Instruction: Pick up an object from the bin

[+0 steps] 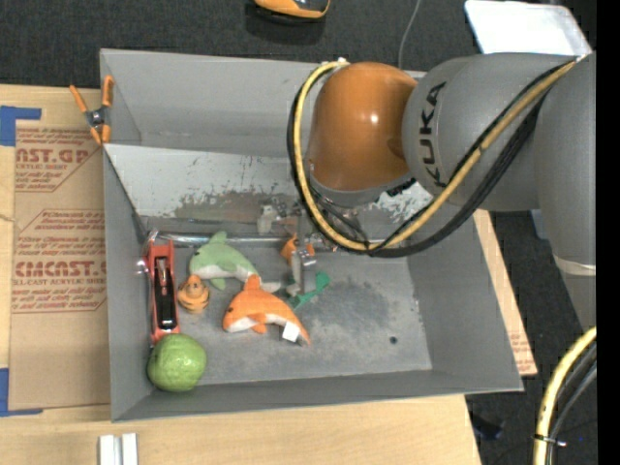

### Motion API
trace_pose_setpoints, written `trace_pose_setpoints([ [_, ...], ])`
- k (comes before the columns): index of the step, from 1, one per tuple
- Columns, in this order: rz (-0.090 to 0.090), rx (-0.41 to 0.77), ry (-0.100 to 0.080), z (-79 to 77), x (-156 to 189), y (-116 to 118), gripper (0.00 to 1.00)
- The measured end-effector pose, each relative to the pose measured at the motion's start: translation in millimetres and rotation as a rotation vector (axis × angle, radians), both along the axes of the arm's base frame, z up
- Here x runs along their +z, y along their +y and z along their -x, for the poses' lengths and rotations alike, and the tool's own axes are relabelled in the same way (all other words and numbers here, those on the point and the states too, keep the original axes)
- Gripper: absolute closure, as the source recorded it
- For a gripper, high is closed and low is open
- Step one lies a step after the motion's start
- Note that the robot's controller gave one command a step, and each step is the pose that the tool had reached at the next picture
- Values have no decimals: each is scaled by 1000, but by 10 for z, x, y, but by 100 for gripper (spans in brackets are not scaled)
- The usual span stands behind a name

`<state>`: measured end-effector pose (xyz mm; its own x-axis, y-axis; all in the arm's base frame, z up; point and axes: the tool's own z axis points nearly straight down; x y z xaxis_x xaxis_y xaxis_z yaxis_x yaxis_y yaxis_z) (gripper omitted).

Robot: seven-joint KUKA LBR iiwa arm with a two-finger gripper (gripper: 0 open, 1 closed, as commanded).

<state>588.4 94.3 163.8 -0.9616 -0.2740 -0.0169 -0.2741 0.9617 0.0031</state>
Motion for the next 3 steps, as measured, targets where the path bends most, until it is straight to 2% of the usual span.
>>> trace_pose_setpoints([
  [1, 0, -27, -6, 735, -740, 96, 0],
  [2, -10, -252, -22, 226, -923, -578, 100],
  [3, -10, -252, -21, 226, -923, -577, 100],
])
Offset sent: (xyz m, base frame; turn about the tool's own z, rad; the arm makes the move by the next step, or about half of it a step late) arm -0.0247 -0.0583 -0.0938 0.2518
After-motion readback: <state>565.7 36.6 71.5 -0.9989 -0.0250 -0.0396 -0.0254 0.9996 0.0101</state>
